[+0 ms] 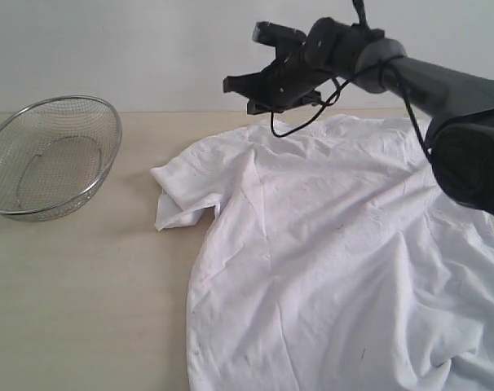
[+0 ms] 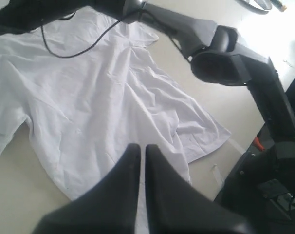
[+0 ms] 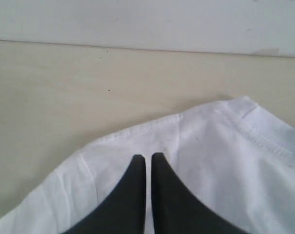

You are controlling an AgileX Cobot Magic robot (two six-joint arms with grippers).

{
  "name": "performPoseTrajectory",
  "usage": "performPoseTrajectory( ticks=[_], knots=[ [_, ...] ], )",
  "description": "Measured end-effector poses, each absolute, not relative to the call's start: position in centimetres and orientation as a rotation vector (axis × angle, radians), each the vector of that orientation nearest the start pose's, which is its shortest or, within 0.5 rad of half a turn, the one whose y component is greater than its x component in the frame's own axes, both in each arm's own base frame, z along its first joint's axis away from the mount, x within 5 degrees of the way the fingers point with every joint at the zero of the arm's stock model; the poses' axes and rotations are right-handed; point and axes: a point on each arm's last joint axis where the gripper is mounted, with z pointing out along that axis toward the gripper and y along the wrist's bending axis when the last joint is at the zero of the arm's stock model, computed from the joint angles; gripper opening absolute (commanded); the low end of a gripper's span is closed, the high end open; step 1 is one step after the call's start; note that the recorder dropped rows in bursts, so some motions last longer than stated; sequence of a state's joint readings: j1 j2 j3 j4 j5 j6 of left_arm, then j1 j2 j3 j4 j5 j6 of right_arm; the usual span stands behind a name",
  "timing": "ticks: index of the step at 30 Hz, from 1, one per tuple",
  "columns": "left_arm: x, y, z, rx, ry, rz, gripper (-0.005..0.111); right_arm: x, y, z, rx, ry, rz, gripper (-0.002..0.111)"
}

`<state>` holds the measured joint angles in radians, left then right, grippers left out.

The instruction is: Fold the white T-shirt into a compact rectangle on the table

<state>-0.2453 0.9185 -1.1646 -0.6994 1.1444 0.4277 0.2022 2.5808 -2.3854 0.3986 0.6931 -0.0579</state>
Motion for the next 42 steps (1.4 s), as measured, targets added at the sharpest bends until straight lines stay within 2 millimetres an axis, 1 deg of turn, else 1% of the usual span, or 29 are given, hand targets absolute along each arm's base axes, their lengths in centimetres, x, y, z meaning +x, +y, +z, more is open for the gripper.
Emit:
performPoseTrajectory(
  ticks=[3,6,8,13,14,16,18,20,23,24,25,27,28,29,30,31,32,33,34,36,39,42],
  knots=[
    [13.5,-8.8,41.5,0.670,2.179,-0.801,0.004,55.5,12.5,19.6,-0.068,2.381,0.497,0.000],
    [14.6,-9.3,39.6,0.640,2.254,-0.861,0.004,54.7,11.4,21.8,-0.099,2.416,0.473,0.000],
    [15.7,-9.8,37.9,0.600,2.307,-0.925,0.004,54.0,11.2,23.5,-0.117,2.417,0.468,0.000],
    [17.8,-10.8,33.7,0.495,2.386,-1.077,0.004,51.5,10.7,28.5,-0.127,2.377,0.458,0.000],
    [18.1,-10.9,33.2,0.470,2.397,-1.091,0.004,50.9,10.5,29.3,-0.126,2.370,0.443,0.000],
    [18.8,-11.1,31.9,0.400,2.416,-1.110,0.004,49.4,10.0,30.2,-0.130,2.373,0.401,0.000],
    [19.5,-11.1,30.8,0.334,2.427,-1.110,0.004,48.0,9.6,30.0,-0.142,2.390,0.371,0.000],
    [20.3,-11.1,29.9,0.268,2.431,-1.094,0.004,46.5,8.9,29.2,-0.138,2.410,0.343,0.000],
    [21.6,-11.3,28.3,0.161,2.457,-1.101,0.005,43.5,7.8,27.4,-0.112,2.433,0.312,0.000],
    [22.2,-11.4,27.6,0.117,2.471,-1.105,0.006,42.3,7.5,27.1,-0.108,2.434,0.302,0.000],
    [22.9,-11.5,26.8,0.070,2.484,-1.108,0.008,41.0,7.2,27.4,-0.117,2.423,0.293,0.000],
    [24.1,-11.7,25.3,-0.020,2.511,-1.121,0.019,38.8,6.9,27.4,-0.140,2.426,0.276,0.000],
    [24.8,-11.9,24.5,-0.058,2.519,-1.127,0.033,37.6,6.7,27.5,-0.153,2.426,0.270,0.000],
    [25.8,-12.1,23.0,-0.127,2.535,-1.136,0.041,35.7,6.4,27.8,-0.171,2.423,0.261,0.000],
    [26.4,-12.2,22.1,-0.165,2.547,-1.141,0.053,34.8,6.3,27.9,-0.179,2.418,0.256,0.000],
    [27.2,-12.3,20.5,-0.250,2.570,-1.137,0.056,33.3,6.0,28.3,-0.190,2.399,0.247,0.000],
    [27.7,-12.3,19.6,-0.298,2.582,-1.134,0.058,32.6,5.9,28.5,-0.195,2.389,0.244,0.000],
    [28.4,-12.3,17.9,-0.390,2.604,-1.115,0.058,31.4,5.7,29.0,-0.196,2.367,0.241,0.000],
    [28.7,-12.2,17.2,-0.432,2.611,-1.097,0.058,30.9,5.6,29.3,-0.197,2.358,0.240,0.000],
    [29.6,-11.7,15.2,-0.540,2.614,-0.983,0.058,30.1,5.5,29.5,-0.217,2.346,0.231,0.000],
    [30.2,-11.3,13.9,-0.635,2.605,-0.920,0.058,30.0,5.5,29.4,-0.225,2.346,0.227,0.000],
    [31.7,-11.5,12.8,-0.713,2.593,-0.916,0.058,30.2,5.5,29.6,-0.222,2.328,0.222,0.000]
  ],
)
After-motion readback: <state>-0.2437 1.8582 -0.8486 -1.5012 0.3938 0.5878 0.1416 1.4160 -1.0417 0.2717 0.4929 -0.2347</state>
